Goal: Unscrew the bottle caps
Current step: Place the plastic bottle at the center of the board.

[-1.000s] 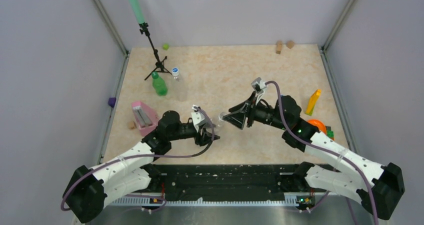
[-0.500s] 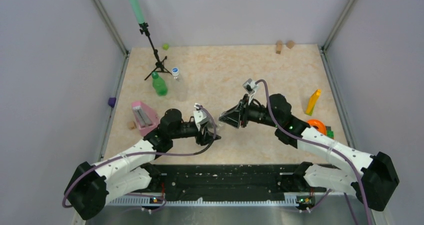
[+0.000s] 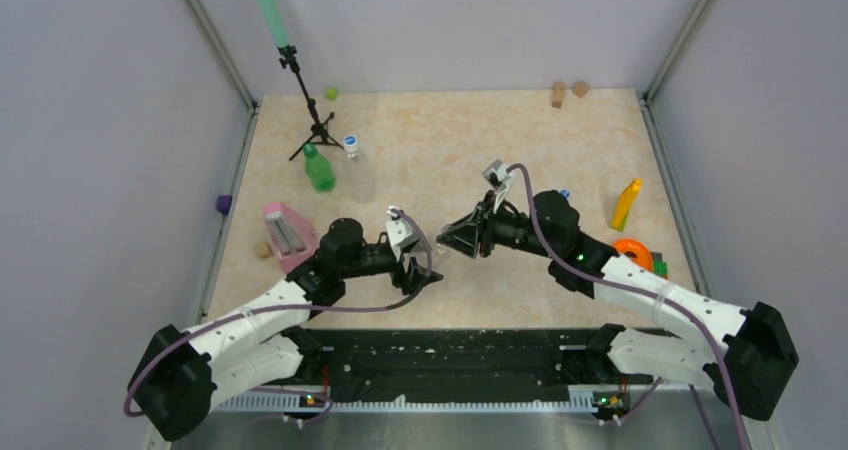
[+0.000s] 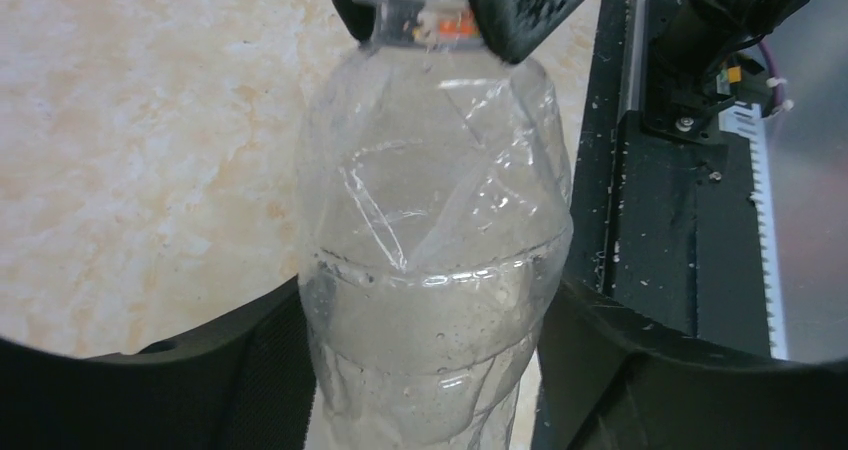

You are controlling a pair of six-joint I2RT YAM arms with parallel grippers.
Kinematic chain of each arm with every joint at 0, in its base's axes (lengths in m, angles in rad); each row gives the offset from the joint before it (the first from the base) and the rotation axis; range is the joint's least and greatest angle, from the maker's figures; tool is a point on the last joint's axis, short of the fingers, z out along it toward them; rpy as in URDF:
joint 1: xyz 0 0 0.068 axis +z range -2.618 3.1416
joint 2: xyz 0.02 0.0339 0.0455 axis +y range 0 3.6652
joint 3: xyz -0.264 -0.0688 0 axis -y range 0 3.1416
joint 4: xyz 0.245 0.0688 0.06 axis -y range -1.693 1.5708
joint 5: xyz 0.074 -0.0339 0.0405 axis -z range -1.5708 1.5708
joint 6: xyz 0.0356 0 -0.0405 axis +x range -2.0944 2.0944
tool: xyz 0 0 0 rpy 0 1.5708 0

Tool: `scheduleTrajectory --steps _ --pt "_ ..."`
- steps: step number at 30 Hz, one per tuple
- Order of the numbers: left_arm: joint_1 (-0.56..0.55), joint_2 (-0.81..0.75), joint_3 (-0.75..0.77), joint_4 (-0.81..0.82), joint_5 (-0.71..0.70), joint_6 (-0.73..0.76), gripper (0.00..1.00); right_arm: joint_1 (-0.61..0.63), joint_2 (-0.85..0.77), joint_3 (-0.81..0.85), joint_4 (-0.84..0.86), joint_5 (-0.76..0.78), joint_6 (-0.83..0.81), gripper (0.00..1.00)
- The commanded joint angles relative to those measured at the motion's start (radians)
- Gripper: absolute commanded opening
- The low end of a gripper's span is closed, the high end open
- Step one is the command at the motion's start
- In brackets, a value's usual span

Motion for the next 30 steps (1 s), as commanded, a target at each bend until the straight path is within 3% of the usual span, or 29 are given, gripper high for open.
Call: scheduleTrajectory --steps 1,3,9,13,17,21,30 --pt "-0.001 -0.048 -0.005 0.073 -0.034 -0.002 0.79 0.023 0.001 0.030 -0.067 0.085 -0.044 0.00" --pt "-0.001 -0.060 -0.015 0.077 -0.047 -0.002 0.87 0.023 0.002 0.034 -0.085 0.104 -0.051 0.00" --pt "-0.002 -0.104 -0.041 0.077 -0.126 -0.012 0.91 0.024 -0.008 0.048 -0.139 0.204 -0.056 0.00" --pt "-0.002 -0.187 -0.097 0.131 -0.228 -0.025 0.92 0.023 -0.041 0.096 -0.261 0.353 -0.124 0.00" --pt "-0.001 -0.268 -0.167 0.197 -0.318 -0.083 0.93 0.013 -0.039 0.200 -0.443 0.597 -0.204 0.00" --pt "-0.001 -0.320 -0.213 0.244 -0.392 -0.116 0.93 -0.053 -0.003 0.312 -0.585 0.788 -0.227 0.00" --pt "-0.001 -0.353 -0.231 0.255 -0.455 -0.169 0.94 -0.309 0.054 0.415 -0.650 0.901 -0.256 0.00"
